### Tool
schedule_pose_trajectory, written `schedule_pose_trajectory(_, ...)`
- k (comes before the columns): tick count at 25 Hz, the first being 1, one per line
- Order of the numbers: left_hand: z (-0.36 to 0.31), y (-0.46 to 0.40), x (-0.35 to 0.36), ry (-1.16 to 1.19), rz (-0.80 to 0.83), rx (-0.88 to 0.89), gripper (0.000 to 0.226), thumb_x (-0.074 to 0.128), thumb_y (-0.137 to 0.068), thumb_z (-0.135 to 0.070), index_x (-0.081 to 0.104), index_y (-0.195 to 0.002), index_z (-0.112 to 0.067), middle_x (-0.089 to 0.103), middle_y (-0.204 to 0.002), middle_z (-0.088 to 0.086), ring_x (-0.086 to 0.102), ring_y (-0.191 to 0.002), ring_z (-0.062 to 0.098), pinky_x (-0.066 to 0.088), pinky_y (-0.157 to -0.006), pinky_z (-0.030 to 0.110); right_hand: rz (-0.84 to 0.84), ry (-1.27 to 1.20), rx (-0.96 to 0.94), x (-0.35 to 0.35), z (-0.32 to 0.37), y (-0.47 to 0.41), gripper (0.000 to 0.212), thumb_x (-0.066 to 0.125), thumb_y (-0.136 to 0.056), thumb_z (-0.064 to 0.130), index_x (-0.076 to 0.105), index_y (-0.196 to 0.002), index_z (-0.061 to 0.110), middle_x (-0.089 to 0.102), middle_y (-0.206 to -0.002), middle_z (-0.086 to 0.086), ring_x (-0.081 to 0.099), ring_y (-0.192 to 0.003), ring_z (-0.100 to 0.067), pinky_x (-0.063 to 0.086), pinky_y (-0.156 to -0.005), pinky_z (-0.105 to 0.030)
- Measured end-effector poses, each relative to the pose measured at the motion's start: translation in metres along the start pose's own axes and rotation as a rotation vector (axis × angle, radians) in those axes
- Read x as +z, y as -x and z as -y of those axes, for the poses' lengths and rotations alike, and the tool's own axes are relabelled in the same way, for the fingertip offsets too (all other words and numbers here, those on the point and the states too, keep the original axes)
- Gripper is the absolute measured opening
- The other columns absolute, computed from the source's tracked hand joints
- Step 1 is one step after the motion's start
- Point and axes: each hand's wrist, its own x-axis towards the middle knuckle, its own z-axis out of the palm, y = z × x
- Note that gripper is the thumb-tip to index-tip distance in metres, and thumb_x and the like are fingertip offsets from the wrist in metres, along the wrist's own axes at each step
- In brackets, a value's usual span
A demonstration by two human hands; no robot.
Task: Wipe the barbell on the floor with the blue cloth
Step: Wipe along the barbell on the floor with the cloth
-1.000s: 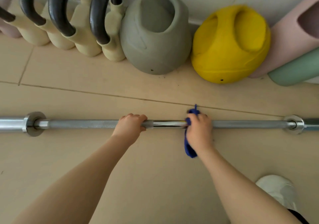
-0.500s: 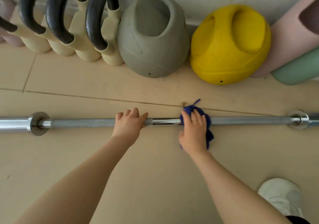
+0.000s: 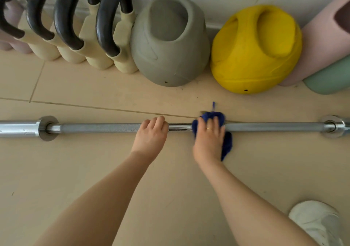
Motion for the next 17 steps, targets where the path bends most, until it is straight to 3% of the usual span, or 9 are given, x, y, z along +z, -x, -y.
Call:
schedule_pose_trajectory(4,0.007,-0.006,0.003,0.126,0.004,-0.041,0.027,0.082,-0.048,0.004,0.065,-0.067,-0.007,0.063,-0.067,0.007,0.059,-0.052,0.025,0.049,-0.05,0.027,0.083,0.046,-0.383,0.006,0.036,0.007,0.063,0.049,-0.087,0.01,0.022,-0.143,0.018,0.031,-0.15,-0.014,0.019,-0.142,-0.029,0.003,-0.118,-0.042)
schedule_pose_trajectory(5,0.009,-0.007,0.004,0.164,0.008,-0.064,0.028,0.083,-0.049,0.004,0.066,-0.069,-0.006,0.064,-0.068,0.008,0.061,-0.054,0.026,0.049,-0.052,0.029,0.058,0.098,-0.398,0.0,0.022,-0.003,0.063,0.054,-0.084,0.013,0.026,-0.14,0.019,0.037,-0.146,-0.014,0.024,-0.14,-0.028,0.007,-0.117,-0.041)
schedule_pose_trajectory(7,0.012,-0.011,0.004,0.187,0.045,-0.082,0.03,0.082,-0.051,0.004,0.069,-0.077,-0.004,0.065,-0.072,0.011,0.063,-0.06,0.029,0.05,-0.055,0.031,0.007,0.171,-0.248,-0.013,-0.022,-0.018,0.059,0.055,-0.082,0.016,0.031,-0.136,0.02,0.042,-0.141,-0.012,0.028,-0.137,-0.027,0.012,-0.116,-0.039)
schedule_pose_trajectory(11,0.018,-0.02,0.006,0.248,0.11,-0.105,0.021,0.064,-0.078,0.0,0.065,-0.098,-0.005,0.063,-0.094,0.014,0.06,-0.084,0.033,0.043,-0.069,0.035,0.02,0.159,0.022,-0.027,-0.065,-0.019,0.056,0.038,-0.091,0.005,0.021,-0.143,0.02,0.027,-0.153,-0.009,0.011,-0.144,-0.026,0.009,-0.118,-0.04)
schedule_pose_trajectory(13,0.02,-0.021,0.008,0.277,0.112,-0.112,0.021,0.057,-0.084,-0.004,0.063,-0.104,-0.009,0.062,-0.101,0.012,0.057,-0.092,0.031,0.039,-0.073,0.034,0.023,0.107,-0.009,-0.02,-0.039,-0.017,0.056,0.04,-0.093,0.006,0.02,-0.143,0.019,0.024,-0.154,-0.01,0.009,-0.145,-0.027,0.009,-0.118,-0.041)
schedule_pose_trajectory(17,0.023,-0.025,0.009,0.291,0.133,-0.12,0.021,0.051,-0.091,-0.019,0.061,-0.108,-0.013,0.06,-0.107,0.008,0.055,-0.101,0.029,0.039,-0.079,0.033,0.055,0.063,-0.305,0.003,0.035,0.005,0.057,0.04,-0.092,0.006,0.019,-0.144,0.012,0.026,-0.151,-0.018,0.017,-0.143,-0.03,-0.003,-0.117,-0.038)
